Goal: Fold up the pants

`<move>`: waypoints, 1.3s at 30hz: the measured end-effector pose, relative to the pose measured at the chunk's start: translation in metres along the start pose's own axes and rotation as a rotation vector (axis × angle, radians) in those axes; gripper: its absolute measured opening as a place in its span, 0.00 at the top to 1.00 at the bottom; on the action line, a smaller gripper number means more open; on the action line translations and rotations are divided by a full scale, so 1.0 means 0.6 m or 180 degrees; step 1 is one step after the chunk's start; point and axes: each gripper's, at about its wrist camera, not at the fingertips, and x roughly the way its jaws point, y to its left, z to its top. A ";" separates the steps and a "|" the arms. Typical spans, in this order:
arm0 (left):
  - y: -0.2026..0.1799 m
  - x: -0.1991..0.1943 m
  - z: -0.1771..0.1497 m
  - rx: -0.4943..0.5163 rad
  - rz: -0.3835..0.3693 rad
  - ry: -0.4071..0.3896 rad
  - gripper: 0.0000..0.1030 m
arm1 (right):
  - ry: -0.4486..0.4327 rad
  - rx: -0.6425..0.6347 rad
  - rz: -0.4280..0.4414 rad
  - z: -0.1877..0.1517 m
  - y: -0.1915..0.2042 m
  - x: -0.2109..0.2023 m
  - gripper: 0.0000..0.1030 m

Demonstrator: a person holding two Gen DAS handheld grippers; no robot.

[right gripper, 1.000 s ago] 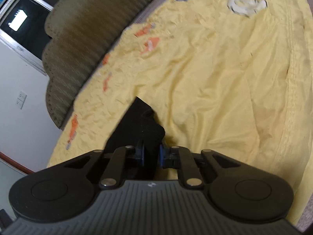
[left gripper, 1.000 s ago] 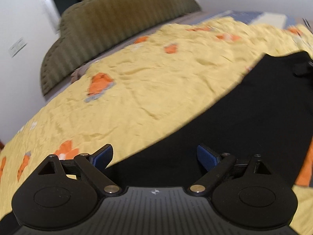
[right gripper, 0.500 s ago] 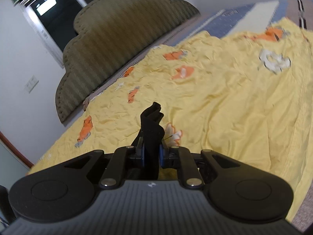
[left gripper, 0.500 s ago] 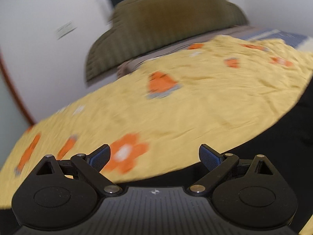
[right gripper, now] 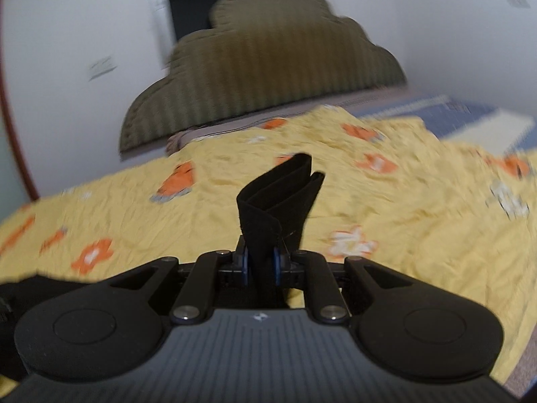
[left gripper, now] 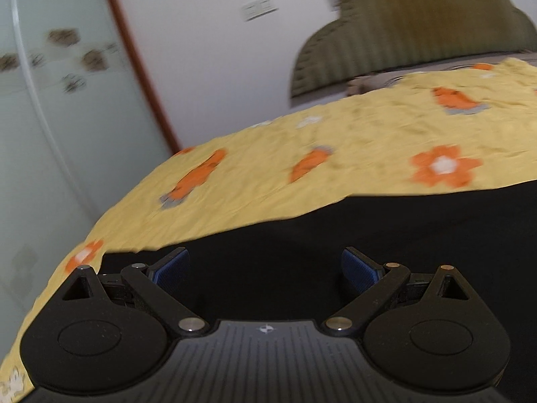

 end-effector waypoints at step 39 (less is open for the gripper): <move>0.017 0.009 -0.034 -0.0365 -0.0022 -0.0044 0.03 | 0.0172 -0.1807 0.0994 -0.164 0.418 -0.016 0.88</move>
